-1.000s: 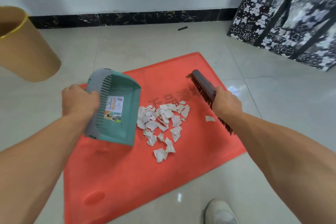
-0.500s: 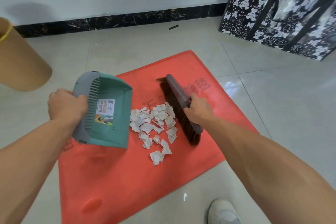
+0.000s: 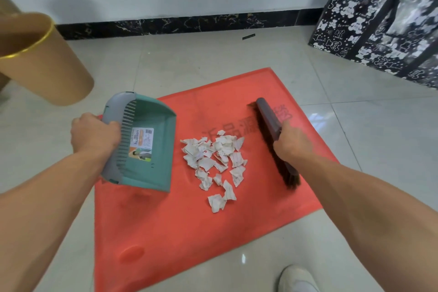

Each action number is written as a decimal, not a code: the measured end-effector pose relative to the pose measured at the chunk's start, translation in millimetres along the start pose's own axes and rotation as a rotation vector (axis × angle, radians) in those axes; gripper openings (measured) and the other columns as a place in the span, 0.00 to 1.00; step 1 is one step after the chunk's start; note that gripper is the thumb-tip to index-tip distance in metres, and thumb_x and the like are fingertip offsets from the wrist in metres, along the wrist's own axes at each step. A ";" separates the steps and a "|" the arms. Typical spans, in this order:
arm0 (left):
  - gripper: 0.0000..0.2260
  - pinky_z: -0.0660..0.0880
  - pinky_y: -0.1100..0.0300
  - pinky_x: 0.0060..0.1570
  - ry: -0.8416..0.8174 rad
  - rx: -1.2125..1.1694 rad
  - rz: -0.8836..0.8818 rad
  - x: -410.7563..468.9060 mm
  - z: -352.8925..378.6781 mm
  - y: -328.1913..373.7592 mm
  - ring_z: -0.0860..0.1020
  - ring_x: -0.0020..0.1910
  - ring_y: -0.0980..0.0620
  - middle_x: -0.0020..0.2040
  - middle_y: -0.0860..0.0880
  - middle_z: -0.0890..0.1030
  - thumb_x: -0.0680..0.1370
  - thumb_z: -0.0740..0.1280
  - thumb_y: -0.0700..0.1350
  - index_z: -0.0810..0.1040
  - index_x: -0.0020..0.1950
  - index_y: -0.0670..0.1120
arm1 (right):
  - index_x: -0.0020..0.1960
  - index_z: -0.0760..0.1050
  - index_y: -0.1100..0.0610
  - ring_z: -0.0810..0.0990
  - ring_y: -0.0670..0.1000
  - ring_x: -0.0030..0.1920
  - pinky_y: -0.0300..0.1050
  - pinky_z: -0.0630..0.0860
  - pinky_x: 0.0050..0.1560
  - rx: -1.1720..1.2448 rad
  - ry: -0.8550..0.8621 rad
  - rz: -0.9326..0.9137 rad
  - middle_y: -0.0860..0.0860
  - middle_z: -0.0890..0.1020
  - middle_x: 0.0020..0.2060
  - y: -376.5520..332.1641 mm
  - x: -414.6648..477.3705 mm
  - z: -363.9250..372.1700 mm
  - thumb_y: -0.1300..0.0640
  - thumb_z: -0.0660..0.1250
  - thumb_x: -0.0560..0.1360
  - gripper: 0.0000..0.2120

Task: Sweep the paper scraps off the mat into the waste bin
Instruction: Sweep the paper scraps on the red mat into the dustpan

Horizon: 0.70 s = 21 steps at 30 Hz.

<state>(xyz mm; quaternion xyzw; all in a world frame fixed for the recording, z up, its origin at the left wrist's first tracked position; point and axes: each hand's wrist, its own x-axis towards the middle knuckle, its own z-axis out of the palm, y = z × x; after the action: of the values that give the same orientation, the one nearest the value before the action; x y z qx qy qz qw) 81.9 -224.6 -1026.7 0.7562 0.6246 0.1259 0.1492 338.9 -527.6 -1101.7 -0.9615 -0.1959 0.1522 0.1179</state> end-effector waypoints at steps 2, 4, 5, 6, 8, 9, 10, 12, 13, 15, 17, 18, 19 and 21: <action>0.17 0.76 0.43 0.47 -0.004 0.005 -0.019 -1.7 0.5 -3.2 0.77 0.47 0.32 0.51 0.33 0.78 0.70 0.64 0.47 0.78 0.50 0.34 | 0.59 0.68 0.61 0.78 0.65 0.54 0.51 0.73 0.47 0.050 -0.036 -0.016 0.63 0.78 0.54 -10.5 -5.8 10.9 0.59 0.64 0.74 0.15; 0.17 0.75 0.43 0.46 -0.010 0.008 -0.033 -3.7 1.9 -4.7 0.77 0.47 0.32 0.51 0.33 0.78 0.71 0.64 0.48 0.78 0.49 0.34 | 0.59 0.69 0.62 0.79 0.65 0.52 0.50 0.72 0.44 0.111 -0.067 -0.034 0.63 0.78 0.52 -24.5 -10.1 17.4 0.58 0.65 0.75 0.15; 0.17 0.75 0.43 0.46 -0.012 0.008 -0.034 -4.4 2.7 -5.3 0.77 0.47 0.32 0.51 0.33 0.78 0.71 0.64 0.48 0.77 0.49 0.34 | 0.58 0.69 0.62 0.79 0.65 0.50 0.50 0.72 0.43 0.140 -0.069 -0.047 0.63 0.78 0.51 -30.9 -11.4 17.9 0.58 0.65 0.75 0.14; 0.18 0.75 0.43 0.46 -0.013 0.006 -0.033 -4.7 3.4 -5.5 0.77 0.46 0.32 0.50 0.33 0.78 0.70 0.64 0.48 0.77 0.49 0.34 | 0.57 0.69 0.61 0.78 0.64 0.47 0.50 0.72 0.42 0.156 -0.058 -0.068 0.62 0.78 0.49 -35.6 -11.7 16.8 0.57 0.64 0.75 0.14; 0.19 0.76 0.43 0.46 -0.013 0.002 -0.031 -3.6 4.4 -6.1 0.77 0.46 0.32 0.50 0.33 0.78 0.70 0.63 0.49 0.78 0.48 0.34 | 0.56 0.68 0.60 0.75 0.60 0.42 0.49 0.71 0.39 0.137 -0.019 -0.120 0.58 0.76 0.44 -38.9 -8.8 10.1 0.56 0.63 0.76 0.12; 0.19 0.76 0.43 0.46 -0.013 0.001 -0.028 -3.0 4.8 -5.9 0.77 0.46 0.32 0.50 0.33 0.78 0.69 0.63 0.49 0.78 0.49 0.34 | 0.55 0.67 0.59 0.74 0.59 0.41 0.48 0.69 0.38 0.118 0.009 -0.136 0.57 0.75 0.42 -37.1 -5.7 4.9 0.56 0.63 0.76 0.11; 0.19 0.76 0.43 0.46 -0.011 0.001 -0.027 -2.3 4.9 -5.8 0.77 0.47 0.31 0.50 0.33 0.78 0.69 0.63 0.49 0.77 0.49 0.34 | 0.55 0.67 0.58 0.74 0.60 0.41 0.48 0.69 0.38 0.104 0.044 -0.141 0.58 0.75 0.42 -33.3 -1.9 -0.7 0.56 0.63 0.76 0.10; 0.20 0.76 0.43 0.46 -0.008 0.002 -0.024 -1.1 5.3 -5.2 0.77 0.47 0.31 0.50 0.33 0.78 0.69 0.62 0.50 0.77 0.50 0.33 | 0.55 0.67 0.58 0.77 0.62 0.45 0.48 0.68 0.38 0.089 0.120 -0.122 0.60 0.78 0.45 -20.3 6.4 -11.3 0.58 0.63 0.75 0.10; 0.21 0.75 0.43 0.46 -0.007 0.002 -0.020 -0.6 5.6 -5.2 0.77 0.47 0.31 0.50 0.33 0.78 0.69 0.62 0.50 0.77 0.50 0.33 | 0.56 0.67 0.58 0.77 0.63 0.46 0.49 0.67 0.39 0.078 0.149 -0.092 0.60 0.78 0.46 -11.5 9.8 -15.2 0.59 0.62 0.75 0.10; 0.21 0.75 0.43 0.46 -0.012 0.000 -0.014 -0.7 6.1 -5.9 0.77 0.47 0.32 0.50 0.33 0.78 0.69 0.62 0.50 0.77 0.50 0.33 | 0.57 0.67 0.59 0.77 0.63 0.46 0.50 0.66 0.39 0.057 0.180 -0.008 0.60 0.78 0.45 7.6 13.4 -20.2 0.60 0.60 0.77 0.09; 0.20 0.75 0.43 0.46 -0.016 -0.002 -0.007 -0.9 6.2 -6.5 0.77 0.47 0.32 0.50 0.33 0.78 0.69 0.62 0.50 0.77 0.49 0.34 | 0.56 0.66 0.59 0.75 0.62 0.42 0.50 0.66 0.38 0.044 0.208 0.064 0.58 0.75 0.41 24.2 15.0 -20.2 0.61 0.59 0.77 0.08; 0.20 0.75 0.43 0.45 -0.016 -0.002 -0.003 -1.3 6.1 -6.8 0.77 0.47 0.32 0.49 0.33 0.78 0.69 0.62 0.50 0.77 0.49 0.34 | 0.56 0.66 0.59 0.74 0.62 0.41 0.50 0.67 0.37 0.048 0.218 0.087 0.57 0.74 0.40 29.4 15.0 -19.0 0.61 0.59 0.77 0.08; 0.20 0.75 0.44 0.44 -0.014 -0.001 0.002 -1.7 6.0 -6.7 0.77 0.46 0.32 0.49 0.33 0.78 0.68 0.62 0.49 0.77 0.49 0.34 | 0.56 0.66 0.59 0.73 0.61 0.40 0.50 0.67 0.38 0.061 0.216 0.103 0.56 0.73 0.39 32.6 15.1 -16.9 0.61 0.60 0.77 0.08; 0.19 0.75 0.44 0.43 -0.013 0.002 0.012 -3.2 5.9 -6.5 0.77 0.46 0.32 0.49 0.33 0.78 0.69 0.62 0.49 0.77 0.49 0.34 | 0.57 0.67 0.60 0.73 0.63 0.42 0.49 0.66 0.40 0.132 0.183 0.107 0.58 0.74 0.41 32.0 14.6 -10.3 0.61 0.62 0.77 0.10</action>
<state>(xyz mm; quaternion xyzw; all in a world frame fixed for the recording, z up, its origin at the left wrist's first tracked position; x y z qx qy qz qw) 77.6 -227.0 -1034.7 0.7610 0.6190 0.1211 0.1518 366.0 -551.9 -1104.9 -0.9706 -0.1223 0.0824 0.1902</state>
